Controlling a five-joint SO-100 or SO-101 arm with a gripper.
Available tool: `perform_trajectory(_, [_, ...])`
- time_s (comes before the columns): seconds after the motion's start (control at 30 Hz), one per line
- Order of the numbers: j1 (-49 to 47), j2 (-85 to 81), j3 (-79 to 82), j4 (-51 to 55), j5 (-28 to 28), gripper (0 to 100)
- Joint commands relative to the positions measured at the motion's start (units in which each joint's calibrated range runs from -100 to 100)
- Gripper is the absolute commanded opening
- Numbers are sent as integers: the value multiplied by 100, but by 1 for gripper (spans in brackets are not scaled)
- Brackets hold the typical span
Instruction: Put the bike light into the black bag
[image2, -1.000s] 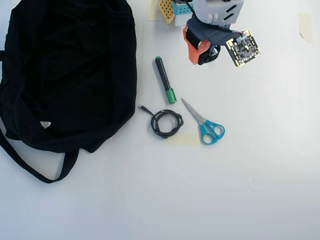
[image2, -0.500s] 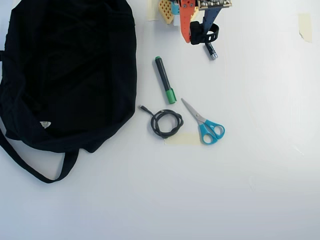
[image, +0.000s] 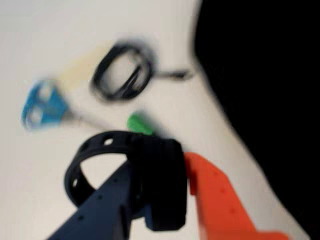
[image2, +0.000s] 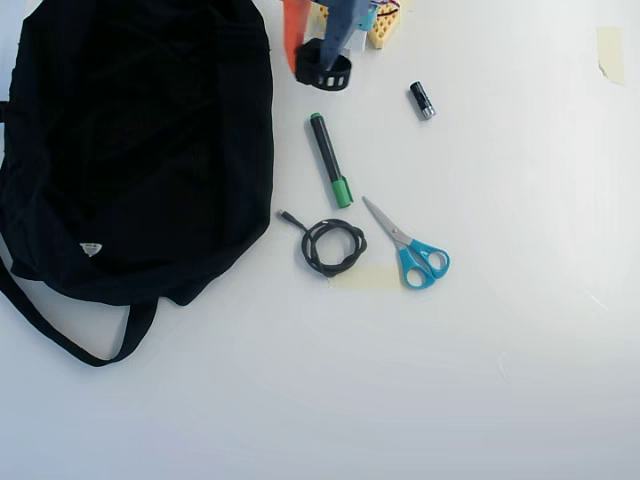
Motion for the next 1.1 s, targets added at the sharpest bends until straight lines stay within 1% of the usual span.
perform_trajectory(0.0, [568, -11, 226, -563, -158, 2])
perform_trajectory(0.17, [1346, -3, 756, -1131, -237, 2])
perform_trajectory(0.27, [1914, -3, 1079, -1812, -216, 2])
perform_trajectory(0.3, [2266, 6, 1277, -2087, -216, 2])
perform_trajectory(0.4, [2812, 72, 1600, -2526, -174, 2])
perform_trajectory(0.43, [3193, 163, 1807, -2828, -174, 2])
perform_trajectory(0.47, [3358, 221, 1888, -2957, -174, 2])
perform_trajectory(0.53, [3702, 396, 2032, -3396, -48, 2])
perform_trajectory(0.6, [3956, 769, 2032, -3844, 146, 2])
perform_trajectory(0.63, [4308, 1259, 2032, -3982, 287, 2])
perform_trajectory(0.67, [4465, 1649, 1933, -4352, 434, 2])
perform_trajectory(0.7, [4540, 1956, 1861, -4792, 481, 2])
perform_trajectory(0.8, [4719, 2852, 1744, -5524, 550, 2])
perform_trajectory(0.87, [4734, 3616, 1178, -5550, 550, 2])
perform_trajectory(0.93, [4749, 3881, 1016, -5498, 450, 3])
perform_trajectory(0.97, [4749, 3881, 1016, -5464, 460, 5])
perform_trajectory(1.07, [4689, 3740, 1016, -5429, 319, 33])
